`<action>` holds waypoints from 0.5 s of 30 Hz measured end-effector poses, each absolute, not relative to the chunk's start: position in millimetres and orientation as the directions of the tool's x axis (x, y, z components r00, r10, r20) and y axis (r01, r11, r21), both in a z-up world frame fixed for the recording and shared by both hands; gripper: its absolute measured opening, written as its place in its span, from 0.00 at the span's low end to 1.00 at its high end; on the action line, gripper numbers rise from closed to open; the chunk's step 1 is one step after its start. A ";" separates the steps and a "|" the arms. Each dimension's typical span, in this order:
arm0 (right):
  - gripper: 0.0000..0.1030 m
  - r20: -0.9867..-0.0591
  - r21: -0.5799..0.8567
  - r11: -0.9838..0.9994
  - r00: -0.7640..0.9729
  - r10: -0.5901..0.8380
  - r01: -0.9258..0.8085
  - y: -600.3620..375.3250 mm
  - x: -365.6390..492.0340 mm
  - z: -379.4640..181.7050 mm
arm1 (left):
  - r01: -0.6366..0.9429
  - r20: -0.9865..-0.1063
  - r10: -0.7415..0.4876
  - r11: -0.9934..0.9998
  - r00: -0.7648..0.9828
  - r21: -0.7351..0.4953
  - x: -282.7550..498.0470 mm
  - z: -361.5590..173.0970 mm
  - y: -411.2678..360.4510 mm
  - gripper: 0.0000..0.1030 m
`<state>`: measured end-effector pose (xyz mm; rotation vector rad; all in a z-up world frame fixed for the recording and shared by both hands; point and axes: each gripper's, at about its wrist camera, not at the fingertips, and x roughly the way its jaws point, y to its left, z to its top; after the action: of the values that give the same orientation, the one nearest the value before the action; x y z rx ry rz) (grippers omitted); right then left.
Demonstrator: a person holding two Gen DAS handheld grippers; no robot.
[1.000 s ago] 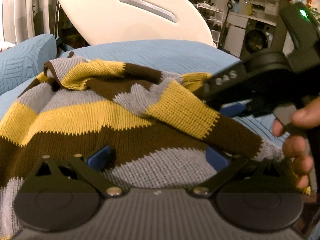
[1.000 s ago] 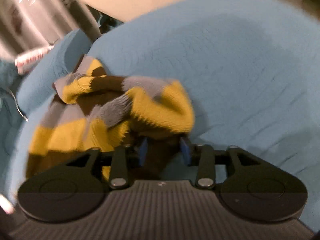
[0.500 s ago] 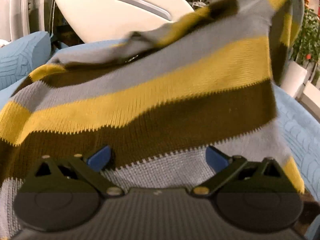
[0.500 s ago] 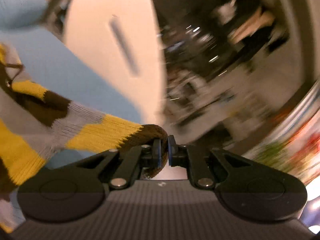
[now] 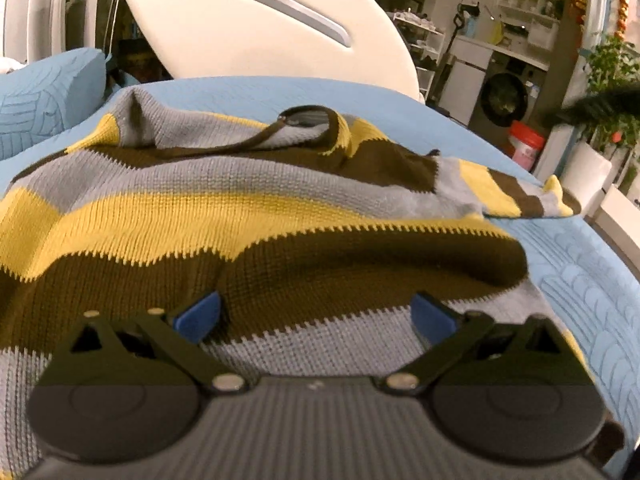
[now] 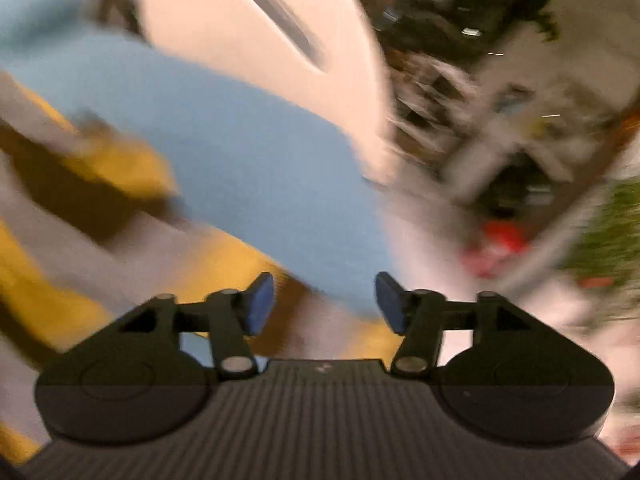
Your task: Fold clothes
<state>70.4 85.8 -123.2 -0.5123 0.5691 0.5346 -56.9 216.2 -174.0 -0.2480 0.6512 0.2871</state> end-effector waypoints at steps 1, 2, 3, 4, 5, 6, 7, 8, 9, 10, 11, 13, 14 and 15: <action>0.61 -0.621 -0.265 0.739 0.696 0.360 -0.619 96.5 71.1 -125.0 | -0.338 -0.624 0.183 0.931 0.760 -0.139 -56.6 -172.8 215.8 1.00; 0.61 -0.623 -0.209 0.726 0.662 0.417 -0.655 113.4 72.7 -126.3 | -0.342 -0.620 0.180 0.927 0.763 -0.152 -56.5 -171.4 217.1 1.00; 0.61 -0.629 -0.182 0.711 0.637 0.447 -0.679 132.6 79.7 -130.2 | -0.349 -0.616 0.175 0.921 0.768 -0.175 -56.4 -169.7 219.6 1.00; 0.61 -0.633 -0.155 0.695 0.610 0.476 -0.703 151.7 86.6 -134.0 | -0.356 -0.611 0.169 0.914 0.773 -0.197 -56.3 -168.2 222.2 1.00; 0.61 -0.639 -0.130 0.678 0.584 0.501 -0.724 170.7 93.5 -137.9 | -0.362 -0.604 0.166 0.907 0.779 -0.217 -56.7 -167.1 225.3 1.00; 0.60 -0.663 -0.140 0.669 0.571 0.484 -0.730 187.1 100.4 -144.0 | -0.369 -0.595 0.167 0.899 0.786 -0.236 -57.5 -165.8 228.6 1.00; 0.60 -0.686 -0.150 0.660 0.558 0.467 -0.736 203.4 107.2 -150.2 | -0.376 -0.582 0.169 0.891 0.796 -0.255 -58.8 -164.4 232.0 1.00; 0.60 -0.710 -0.160 0.652 0.545 0.446 -0.742 219.9 114.5 -156.9 | -0.381 -0.564 0.173 0.882 0.808 -0.276 -60.9 -162.6 235.7 1.00; 0.60 -0.750 -0.172 0.652 0.527 0.399 -0.738 237.9 127.8 -171.1 | -0.386 -0.547 0.178 0.875 0.818 -0.292 -62.6 -161.2 238.8 1.00; 0.60 -0.780 -0.172 0.656 0.509 0.365 -0.735 248.6 138.0 -183.6 | -0.392 -0.533 0.187 0.869 0.825 -0.302 -63.9 -160.4 241.0 1.00; 0.58 -0.792 -0.181 0.655 0.503 0.345 -0.734 252.5 143.5 -187.3 | -0.397 -0.521 0.196 0.865 0.830 -0.307 -64.7 -159.6 242.8 1.00; 0.27 -0.810 -0.208 0.654 0.503 0.301 -0.727 260.1 155.0 -193.8 | -0.410 -0.504 0.220 0.860 0.835 -0.304 -65.1 -157.9 245.1 1.00; 0.24 -0.729 -0.334 0.680 0.636 0.253 -0.653 263.5 166.1 -185.0 | -0.415 -0.486 0.237 0.859 0.841 -0.299 -66.0 -156.6 245.5 1.00; 0.20 -0.627 -0.447 0.698 0.752 0.202 -0.560 266.9 176.8 -176.7 | -0.422 -0.468 0.257 0.859 0.845 -0.291 -66.5 -155.5 245.5 1.00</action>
<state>176.8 266.9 -176.7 -0.6727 0.5782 0.4517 -66.5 245.5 -155.5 -0.3979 0.4315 0.3681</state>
